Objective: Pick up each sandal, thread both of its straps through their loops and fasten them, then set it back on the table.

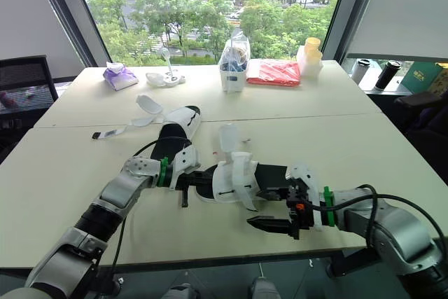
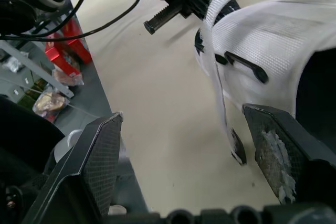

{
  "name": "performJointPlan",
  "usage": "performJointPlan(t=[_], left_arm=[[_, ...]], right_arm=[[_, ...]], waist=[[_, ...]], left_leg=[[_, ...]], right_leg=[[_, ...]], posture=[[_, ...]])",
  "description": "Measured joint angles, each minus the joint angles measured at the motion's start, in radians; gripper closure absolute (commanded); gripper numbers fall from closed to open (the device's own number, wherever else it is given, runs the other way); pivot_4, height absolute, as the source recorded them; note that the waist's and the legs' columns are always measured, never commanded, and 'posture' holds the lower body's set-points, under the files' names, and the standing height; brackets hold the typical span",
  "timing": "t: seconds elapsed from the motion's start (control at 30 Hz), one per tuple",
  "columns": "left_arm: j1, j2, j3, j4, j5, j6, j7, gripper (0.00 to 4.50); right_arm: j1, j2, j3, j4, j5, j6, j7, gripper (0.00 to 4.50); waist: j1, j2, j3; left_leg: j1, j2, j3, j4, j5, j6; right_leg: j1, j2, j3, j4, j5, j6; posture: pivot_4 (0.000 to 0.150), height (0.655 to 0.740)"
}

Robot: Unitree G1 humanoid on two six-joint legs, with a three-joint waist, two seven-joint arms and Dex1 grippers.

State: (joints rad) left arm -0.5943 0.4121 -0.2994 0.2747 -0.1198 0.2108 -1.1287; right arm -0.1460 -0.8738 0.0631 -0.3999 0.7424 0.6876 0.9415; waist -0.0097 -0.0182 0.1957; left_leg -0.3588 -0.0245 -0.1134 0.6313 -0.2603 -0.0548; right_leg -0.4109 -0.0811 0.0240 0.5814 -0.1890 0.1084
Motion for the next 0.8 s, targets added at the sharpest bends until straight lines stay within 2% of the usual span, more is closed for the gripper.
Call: performJointPlan(t=[0.1, 0.3, 0.53, 0.63, 0.7, 0.8], left_arm=[[0.005, -0.003, 0.001, -0.006, 0.000, 0.007, 0.000, 4.50], [0.014, -0.006, 0.003, -0.020, 0.000, 0.021, 0.009, 4.50], [0.024, -0.005, 0.010, -0.024, 0.000, 0.021, 0.015, 4.50], [0.028, 0.000, 0.014, -0.029, 0.001, 0.021, 0.016, 4.50], [0.030, -0.001, 0.016, -0.029, 0.002, 0.021, 0.019, 4.50], [0.030, -0.006, 0.014, -0.033, 0.002, 0.019, 0.020, 4.50]], right_arm=[[-0.046, 0.067, 0.045, 0.044, -0.033, 0.004, 0.000, 1.38], [-0.090, 0.126, 0.102, 0.098, -0.105, 0.001, 0.001, 4.45], [-0.106, 0.108, 0.102, 0.108, -0.148, 0.006, 0.045, 4.45], [-0.190, 0.085, 0.049, 0.107, -0.003, 0.161, 0.097, 4.45], [-0.301, 0.104, -0.014, 0.143, 0.096, 0.262, 0.096, 4.45], [-0.404, 0.110, -0.039, 0.216, 0.129, 0.314, 0.100, 4.45]], waist=[[0.000, 0.000, 0.000], [0.000, 0.000, 0.000], [-0.002, 0.000, 0.000], [-0.004, 0.000, 0.000], [-0.004, 0.000, 0.000], [0.001, 0.000, 0.000]], left_leg=[[0.000, 0.000, -0.001, 0.000, -0.001, 0.001], [0.000, 0.000, -0.001, 0.000, -0.001, 0.001], [0.000, 0.000, -0.001, 0.000, -0.001, 0.002], [0.001, 0.000, -0.001, 0.000, -0.001, 0.002], [0.001, 0.000, -0.001, 0.000, -0.001, 0.002], [0.001, 0.000, -0.002, 0.000, -0.001, 0.002]], right_leg=[[0.000, 0.000, 0.000, 0.000, 0.000, 0.001], [0.000, 0.000, -0.001, 0.000, 0.000, 0.001], [0.000, 0.000, -0.001, 0.000, 0.000, 0.001], [0.000, 0.000, 0.000, 0.000, 0.000, 0.001], [0.000, 0.000, -0.001, 0.001, 0.000, 0.001], [0.001, 0.000, -0.003, 0.001, 0.000, 0.000]], posture=[[0.150, 0.7400], [0.150, 0.7400], [0.150, 0.7400], [0.150, 0.7400], [0.150, 0.7400], [0.150, 0.7400]])
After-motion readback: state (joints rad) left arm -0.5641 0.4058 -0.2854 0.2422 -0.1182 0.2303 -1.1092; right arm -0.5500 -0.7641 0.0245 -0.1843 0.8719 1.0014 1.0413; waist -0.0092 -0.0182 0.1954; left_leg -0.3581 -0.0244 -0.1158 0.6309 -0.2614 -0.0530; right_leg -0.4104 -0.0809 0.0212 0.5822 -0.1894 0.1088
